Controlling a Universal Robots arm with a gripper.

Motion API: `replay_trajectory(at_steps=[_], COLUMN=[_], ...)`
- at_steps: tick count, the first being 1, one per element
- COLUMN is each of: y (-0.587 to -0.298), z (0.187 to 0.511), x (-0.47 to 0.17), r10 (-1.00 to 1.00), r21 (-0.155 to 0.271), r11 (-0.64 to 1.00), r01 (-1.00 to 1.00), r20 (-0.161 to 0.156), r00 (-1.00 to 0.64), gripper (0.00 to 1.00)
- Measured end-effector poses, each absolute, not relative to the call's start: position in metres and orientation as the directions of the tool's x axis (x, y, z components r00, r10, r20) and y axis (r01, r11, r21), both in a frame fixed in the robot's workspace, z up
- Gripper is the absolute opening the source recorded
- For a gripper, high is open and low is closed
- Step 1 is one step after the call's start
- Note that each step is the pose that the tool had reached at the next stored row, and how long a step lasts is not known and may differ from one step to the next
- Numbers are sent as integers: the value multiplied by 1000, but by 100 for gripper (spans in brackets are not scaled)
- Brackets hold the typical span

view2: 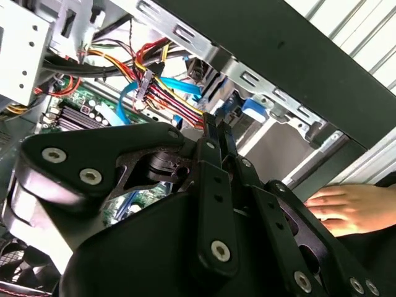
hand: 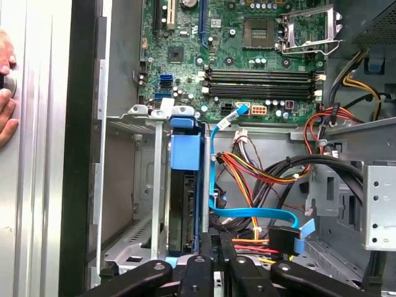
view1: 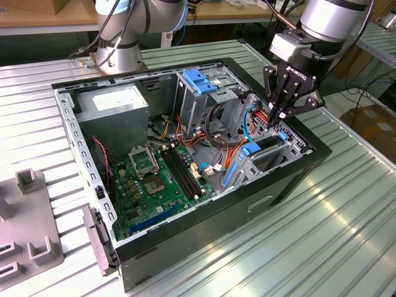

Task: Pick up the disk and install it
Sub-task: 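Insert the first disk wire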

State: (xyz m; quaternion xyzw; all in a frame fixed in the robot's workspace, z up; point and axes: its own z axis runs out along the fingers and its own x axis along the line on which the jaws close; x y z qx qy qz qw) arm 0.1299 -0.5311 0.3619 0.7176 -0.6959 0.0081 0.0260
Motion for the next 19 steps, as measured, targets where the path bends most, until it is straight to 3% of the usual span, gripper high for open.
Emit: replay_trajectory(at_steps=[8, 19], y=[-550, -551], z=[361, 354], x=[129, 127], r10=[-999, -999], r21=[26, 25], r11=[-30, -24], r01=[-999, -999], r20=[42, 22], r00=[31, 25], gripper=[16, 16])
